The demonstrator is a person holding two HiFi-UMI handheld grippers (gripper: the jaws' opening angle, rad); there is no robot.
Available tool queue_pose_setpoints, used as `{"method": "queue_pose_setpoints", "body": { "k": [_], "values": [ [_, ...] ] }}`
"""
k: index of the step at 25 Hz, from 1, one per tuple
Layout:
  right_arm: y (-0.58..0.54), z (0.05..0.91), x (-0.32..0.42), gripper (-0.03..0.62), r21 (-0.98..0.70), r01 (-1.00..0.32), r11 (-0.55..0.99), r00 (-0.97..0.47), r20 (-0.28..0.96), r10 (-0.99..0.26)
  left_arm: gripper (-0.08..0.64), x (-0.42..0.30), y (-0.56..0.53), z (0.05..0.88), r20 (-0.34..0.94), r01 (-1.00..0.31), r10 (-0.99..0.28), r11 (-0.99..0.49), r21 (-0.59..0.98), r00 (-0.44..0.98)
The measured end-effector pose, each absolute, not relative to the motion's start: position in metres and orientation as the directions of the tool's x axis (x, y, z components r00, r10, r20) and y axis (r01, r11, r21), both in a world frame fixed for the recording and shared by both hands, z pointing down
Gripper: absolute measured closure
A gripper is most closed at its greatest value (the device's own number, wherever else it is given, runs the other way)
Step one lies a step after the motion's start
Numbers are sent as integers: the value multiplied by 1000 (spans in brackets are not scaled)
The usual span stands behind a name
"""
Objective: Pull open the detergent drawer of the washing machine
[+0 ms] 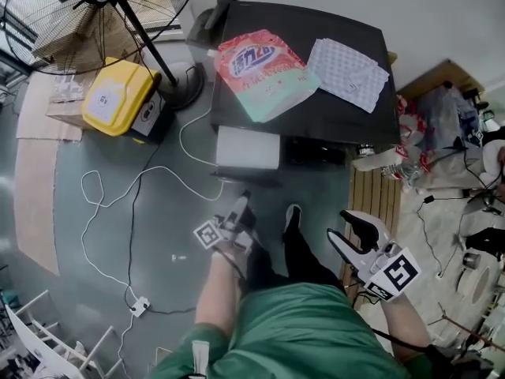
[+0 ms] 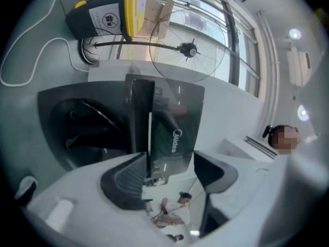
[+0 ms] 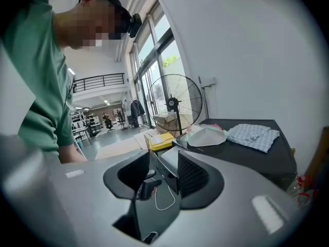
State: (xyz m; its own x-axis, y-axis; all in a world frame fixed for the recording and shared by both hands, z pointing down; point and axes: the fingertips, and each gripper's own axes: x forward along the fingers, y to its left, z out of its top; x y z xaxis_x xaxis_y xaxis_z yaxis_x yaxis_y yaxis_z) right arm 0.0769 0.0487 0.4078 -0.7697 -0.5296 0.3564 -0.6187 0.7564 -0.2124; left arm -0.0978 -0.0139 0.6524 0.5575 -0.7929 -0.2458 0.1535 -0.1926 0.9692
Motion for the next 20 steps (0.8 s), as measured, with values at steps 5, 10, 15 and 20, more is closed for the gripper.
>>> {"method": "queue_pose_setpoints", "body": {
  "k": [5, 10, 15, 20],
  "values": [
    [42, 393, 69, 436, -190, -629, 753, -766, 312, -562, 272, -98, 17, 620, -154, -30, -645, -265, 964, 748],
    [26, 377, 64, 436, -159, -668, 727, -739, 255, -623, 273, -109, 19, 551, -103, -190, -565, -435, 880, 818],
    [11, 358, 55, 436, -153, -698, 700, -715, 205, -668, 273, -118, 14, 484, -4, -392, -562, -582, 712, 827],
    [6, 339, 46, 436, -124, -716, 687, -697, 169, -697, 291, -139, 1, 427, 86, -617, -675, -605, 504, 732]
  ]
}}
